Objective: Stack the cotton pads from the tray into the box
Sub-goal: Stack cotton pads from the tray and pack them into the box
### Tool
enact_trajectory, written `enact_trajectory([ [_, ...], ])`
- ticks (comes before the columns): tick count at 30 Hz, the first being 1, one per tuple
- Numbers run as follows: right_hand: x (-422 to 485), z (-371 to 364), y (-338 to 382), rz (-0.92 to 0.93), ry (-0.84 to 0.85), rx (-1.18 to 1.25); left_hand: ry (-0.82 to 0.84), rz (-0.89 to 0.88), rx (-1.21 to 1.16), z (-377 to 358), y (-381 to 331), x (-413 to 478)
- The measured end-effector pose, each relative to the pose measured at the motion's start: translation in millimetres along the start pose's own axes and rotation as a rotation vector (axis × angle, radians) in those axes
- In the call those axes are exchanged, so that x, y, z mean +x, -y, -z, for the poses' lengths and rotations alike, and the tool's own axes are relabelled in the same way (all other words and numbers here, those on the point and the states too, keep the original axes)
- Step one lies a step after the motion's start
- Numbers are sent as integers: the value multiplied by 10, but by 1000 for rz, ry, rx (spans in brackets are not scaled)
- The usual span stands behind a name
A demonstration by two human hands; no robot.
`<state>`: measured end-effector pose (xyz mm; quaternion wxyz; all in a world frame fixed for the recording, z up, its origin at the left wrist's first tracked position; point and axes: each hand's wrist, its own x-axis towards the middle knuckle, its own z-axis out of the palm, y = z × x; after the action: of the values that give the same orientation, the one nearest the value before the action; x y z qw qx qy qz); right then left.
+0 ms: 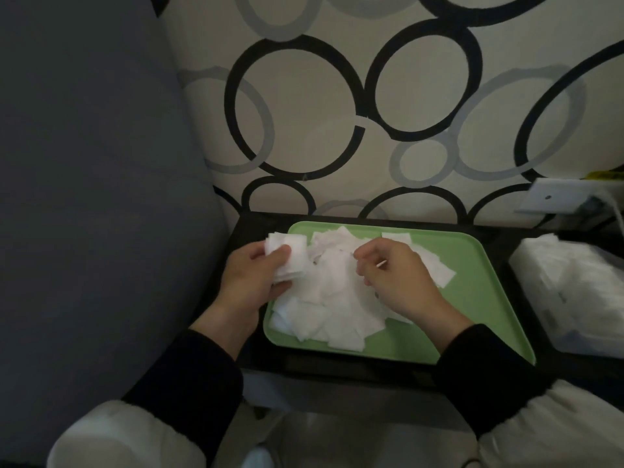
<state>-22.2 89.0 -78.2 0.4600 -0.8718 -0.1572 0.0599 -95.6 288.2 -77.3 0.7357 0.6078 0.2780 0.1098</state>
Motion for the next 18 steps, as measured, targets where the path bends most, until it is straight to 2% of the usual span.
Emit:
enact_trajectory([
  [4,-15,-163,7,126,77,-253,-22,-7,17,121,39,45],
  [6,-9,-231,22,123,71,-399,-6,-16,30,130,47,39],
  [8,-6,-273,46,76,50,-445,13,-30,40,130,45,32],
  [13,29,-326,31,-38,80,-247,29,-39,72,122,65,38],
  [18,67,-247,12,-71,50,-23,26,-50,96,105,74,51],
])
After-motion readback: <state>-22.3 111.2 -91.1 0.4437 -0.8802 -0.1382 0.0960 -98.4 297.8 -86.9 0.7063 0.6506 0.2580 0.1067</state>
